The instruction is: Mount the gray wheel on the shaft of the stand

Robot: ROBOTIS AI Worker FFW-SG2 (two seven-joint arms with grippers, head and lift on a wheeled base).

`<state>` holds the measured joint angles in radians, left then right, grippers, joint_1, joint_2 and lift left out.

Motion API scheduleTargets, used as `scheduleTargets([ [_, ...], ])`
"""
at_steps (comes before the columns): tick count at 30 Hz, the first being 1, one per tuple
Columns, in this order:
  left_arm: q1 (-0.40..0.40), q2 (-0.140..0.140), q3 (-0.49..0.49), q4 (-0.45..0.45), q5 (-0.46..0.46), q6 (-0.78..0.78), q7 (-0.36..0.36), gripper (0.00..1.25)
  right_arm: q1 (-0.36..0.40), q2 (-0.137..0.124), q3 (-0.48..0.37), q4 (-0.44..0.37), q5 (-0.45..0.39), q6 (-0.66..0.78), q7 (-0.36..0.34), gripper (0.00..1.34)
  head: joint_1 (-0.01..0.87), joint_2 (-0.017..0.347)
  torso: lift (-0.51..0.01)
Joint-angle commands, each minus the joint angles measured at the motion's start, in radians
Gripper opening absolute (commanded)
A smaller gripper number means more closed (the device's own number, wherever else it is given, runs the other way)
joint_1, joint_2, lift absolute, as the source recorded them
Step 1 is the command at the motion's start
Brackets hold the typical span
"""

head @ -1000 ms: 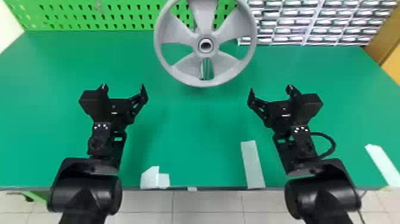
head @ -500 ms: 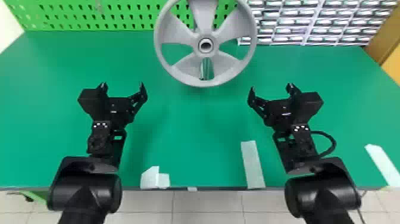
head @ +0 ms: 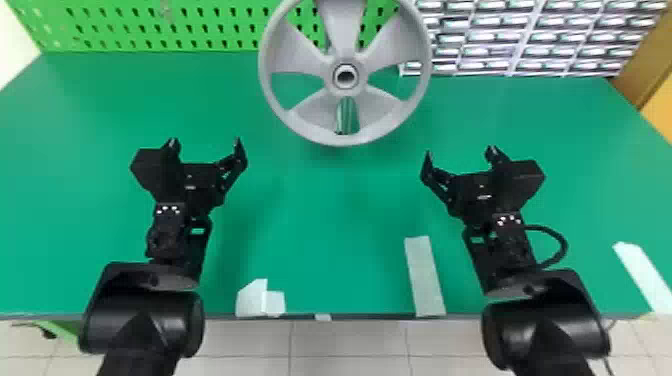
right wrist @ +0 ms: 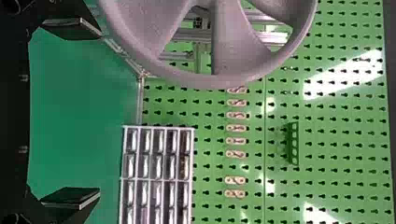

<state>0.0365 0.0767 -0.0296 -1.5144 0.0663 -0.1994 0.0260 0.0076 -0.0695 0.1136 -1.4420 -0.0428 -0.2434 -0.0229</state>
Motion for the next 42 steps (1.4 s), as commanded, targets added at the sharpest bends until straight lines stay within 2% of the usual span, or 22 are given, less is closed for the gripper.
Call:
scheduleTargets([
  [1, 0.000, 0.000, 0.000, 0.000, -0.002, 0.000, 0.000, 1.11, 0.006, 0.002, -0.011, 0.006, 0.008, 0.007, 0.000, 1.22, 0.865, 0.052, -0.101],
  [17, 0.003, 0.000, 0.002, 0.013, -0.005, 0.000, 0.000, 1.11, 0.015, 0.005, -0.038, 0.017, 0.021, 0.012, 0.000, 1.22, 0.865, 0.052, -0.101],
  [30, 0.008, 0.000, 0.010, 0.014, -0.006, 0.000, 0.000, 1.11, 0.017, 0.017, -0.084, 0.025, 0.037, 0.012, 0.000, 1.22, 0.865, 0.052, -0.101],
  [42, 0.006, 0.000, 0.016, 0.014, -0.008, 0.000, 0.000, 1.11, 0.014, 0.017, -0.088, 0.025, 0.038, 0.012, 0.000, 1.22, 0.865, 0.052, -0.101],
])
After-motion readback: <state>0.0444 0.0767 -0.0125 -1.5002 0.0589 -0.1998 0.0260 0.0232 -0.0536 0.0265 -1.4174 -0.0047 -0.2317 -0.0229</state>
